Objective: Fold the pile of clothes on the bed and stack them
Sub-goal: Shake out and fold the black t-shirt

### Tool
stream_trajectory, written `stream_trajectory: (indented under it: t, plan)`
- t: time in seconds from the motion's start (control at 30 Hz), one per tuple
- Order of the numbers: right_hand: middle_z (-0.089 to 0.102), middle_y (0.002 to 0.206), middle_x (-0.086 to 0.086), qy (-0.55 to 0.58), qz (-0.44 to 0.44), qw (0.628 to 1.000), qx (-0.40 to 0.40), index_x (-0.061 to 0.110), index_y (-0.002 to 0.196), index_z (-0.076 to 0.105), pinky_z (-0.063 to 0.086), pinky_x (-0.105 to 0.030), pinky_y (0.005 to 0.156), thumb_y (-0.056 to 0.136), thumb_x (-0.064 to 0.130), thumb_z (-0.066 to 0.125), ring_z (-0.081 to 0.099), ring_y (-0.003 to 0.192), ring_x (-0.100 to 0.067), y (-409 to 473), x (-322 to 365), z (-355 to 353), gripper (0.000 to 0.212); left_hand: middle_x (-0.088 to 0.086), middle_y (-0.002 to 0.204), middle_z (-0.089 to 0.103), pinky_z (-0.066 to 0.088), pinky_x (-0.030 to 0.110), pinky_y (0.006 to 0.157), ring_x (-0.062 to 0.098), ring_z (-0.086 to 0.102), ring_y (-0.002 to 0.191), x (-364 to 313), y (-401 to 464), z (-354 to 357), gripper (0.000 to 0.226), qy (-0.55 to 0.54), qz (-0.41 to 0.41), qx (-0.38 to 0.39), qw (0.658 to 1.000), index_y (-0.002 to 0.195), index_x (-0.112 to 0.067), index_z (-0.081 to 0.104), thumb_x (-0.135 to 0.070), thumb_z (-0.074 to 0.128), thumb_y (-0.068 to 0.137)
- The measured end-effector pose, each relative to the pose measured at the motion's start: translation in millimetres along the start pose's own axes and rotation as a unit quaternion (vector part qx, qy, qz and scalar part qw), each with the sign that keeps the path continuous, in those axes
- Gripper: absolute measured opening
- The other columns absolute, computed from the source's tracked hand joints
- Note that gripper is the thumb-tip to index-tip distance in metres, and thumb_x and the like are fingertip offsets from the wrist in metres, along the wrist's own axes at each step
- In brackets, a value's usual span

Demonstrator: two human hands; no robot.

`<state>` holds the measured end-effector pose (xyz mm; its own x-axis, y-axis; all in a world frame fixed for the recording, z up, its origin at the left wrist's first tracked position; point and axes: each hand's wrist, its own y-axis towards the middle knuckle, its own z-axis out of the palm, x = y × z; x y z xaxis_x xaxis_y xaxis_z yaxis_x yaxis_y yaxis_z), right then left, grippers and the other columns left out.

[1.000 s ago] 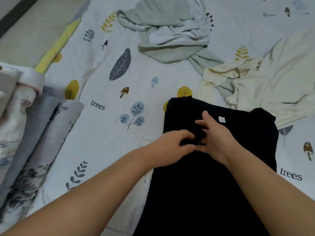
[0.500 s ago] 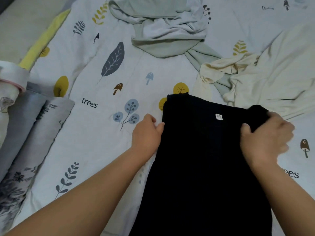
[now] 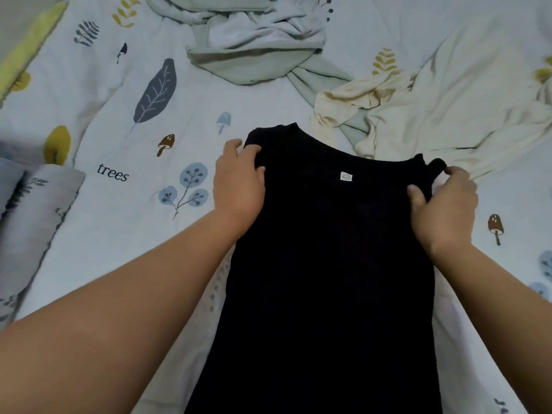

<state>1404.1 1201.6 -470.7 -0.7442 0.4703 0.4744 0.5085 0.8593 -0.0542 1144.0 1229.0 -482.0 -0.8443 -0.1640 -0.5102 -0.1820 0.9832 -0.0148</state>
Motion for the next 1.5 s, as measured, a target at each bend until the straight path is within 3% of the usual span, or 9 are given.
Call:
stream_trajectory:
  t: [0.13, 0.23, 0.33, 0.67, 0.83, 0.97, 1.2, 1.33, 1.5]
  plan:
    - [0.025, 0.147, -0.028, -0.12, -0.17, 0.978, -0.024, 0.006, 0.144, 0.028, 0.022, -0.052, 0.106, 0.088, 0.027, 0.058, 0.025, 0.135, -0.038, -34.8, -8.5, 8.1, 0.068, 0.014, 0.157, 0.002, 0.012, 0.05, 0.113, 0.033, 0.01, 0.143, 4.5, -40.0, 13.4, 0.064, 0.151, 0.092, 0.034, 0.984, 0.149, -0.015, 0.019, -0.039, 0.038, 0.094]
    - [0.001, 0.157, -0.017, -0.252, -0.225, 0.93, 0.147, 0.014, 0.151, 0.01, 0.007, -0.051, 0.114, 0.095, 0.043, 0.038, 0.0, 0.145, -0.03, -67.1, -25.5, 19.6, 0.069, 0.003, 0.159, -0.006, -0.001, 0.05, 0.114, 0.023, -0.007, 0.145, 19.8, -65.0, 24.8, 0.069, 0.235, 0.151, 0.172, 0.945, 0.15, -0.022, 0.002, -0.053, 0.015, 0.09]
    - [-0.012, 0.158, -0.009, -0.27, -0.212, 0.908, 0.242, 0.02, 0.15, -0.008, -0.001, -0.047, 0.116, 0.096, 0.052, 0.02, -0.013, 0.145, -0.023, -68.9, -35.0, 21.0, 0.068, 0.0, 0.158, -0.011, -0.001, 0.047, 0.115, 0.021, -0.01, 0.145, 25.9, -66.8, 28.2, 0.068, 0.241, 0.14, 0.219, 0.935, 0.15, -0.024, -0.005, -0.055, 0.016, 0.093]
    - [0.04, 0.138, -0.007, -0.036, -0.089, 0.98, 0.173, 0.014, 0.14, 0.037, 0.033, -0.032, 0.104, 0.095, 0.024, 0.048, 0.039, 0.126, -0.021, -146.8, -64.1, -69.4, 0.048, 0.025, 0.141, 0.033, 0.034, 0.048, 0.102, 0.041, 0.036, 0.127, 27.0, -156.1, -43.5, 0.053, 0.071, 0.005, 0.12, 0.99, 0.137, -0.001, 0.038, -0.023, 0.055, 0.091]
    - [0.036, 0.136, -0.007, -0.076, 0.065, 0.96, 0.263, 0.015, 0.142, 0.027, 0.036, -0.031, 0.097, 0.092, 0.035, 0.052, 0.04, 0.123, -0.022, -210.4, -102.6, -99.1, 0.059, 0.016, 0.103, 0.056, 0.044, 0.042, 0.079, 0.035, 0.055, 0.097, 56.0, -222.1, -63.4, 0.032, 0.027, -0.134, 0.177, 0.975, 0.116, -0.002, 0.048, -0.021, 0.053, 0.091]
    - [0.039, 0.136, -0.004, -0.114, 0.083, 0.926, 0.349, 0.018, 0.141, 0.023, 0.042, -0.032, 0.094, 0.094, 0.034, 0.048, 0.045, 0.121, -0.022, -249.7, -122.7, -109.4, 0.056, 0.006, 0.107, 0.065, 0.043, 0.031, 0.079, 0.025, 0.061, 0.096, 60.2, -263.1, -70.8, 0.026, -0.001, -0.18, 0.22, 0.959, 0.116, -0.009, 0.055, -0.018, 0.056, 0.092]
    - [0.05, 0.084, 0.008, -0.16, 0.057, 0.918, 0.358, 0.026, 0.105, 0.034, 0.033, -0.029, 0.065, 0.084, 0.012, 0.038, 0.055, 0.087, -0.02, -276.3, -140.3, -116.9, 0.026, -0.018, 0.076, 0.059, 0.038, 0.016, 0.059, 0.008, 0.058, 0.073, 64.1, -310.6, -91.0, 0.015, -0.001, -0.197, 0.259, 0.946, 0.092, -0.026, 0.058, -0.016, 0.065, 0.082]
    - [0.05, 0.097, 0.001, -0.129, 0.054, 0.93, 0.34, 0.026, 0.124, 0.034, 0.033, -0.03, 0.07, 0.081, 0.007, 0.039, 0.053, 0.089, -0.024, -287.1, -142.8, -123.8, 0.047, -0.014, 0.073, 0.06, 0.038, 0.015, 0.055, 0.005, 0.056, 0.069, 65.8, -331.8, -106.4, 0.009, 0.085, -0.188, 0.294, 0.933, 0.085, -0.028, 0.054, -0.027, 0.063, 0.082]
    - [0.046, 0.102, 0.003, -0.106, 0.003, 0.939, 0.326, 0.023, 0.122, 0.042, 0.029, -0.025, 0.068, 0.081, 0.004, 0.044, 0.055, 0.099, -0.021, -305.0, -127.0, -128.2, 0.045, -0.007, 0.066, 0.05, 0.034, 0.026, 0.055, 0.018, 0.051, 0.065, 38.6, -352.0, -111.9, 0.015, 0.191, -0.136, 0.283, 0.93, 0.085, -0.018, 0.036, -0.02, 0.051, 0.083]
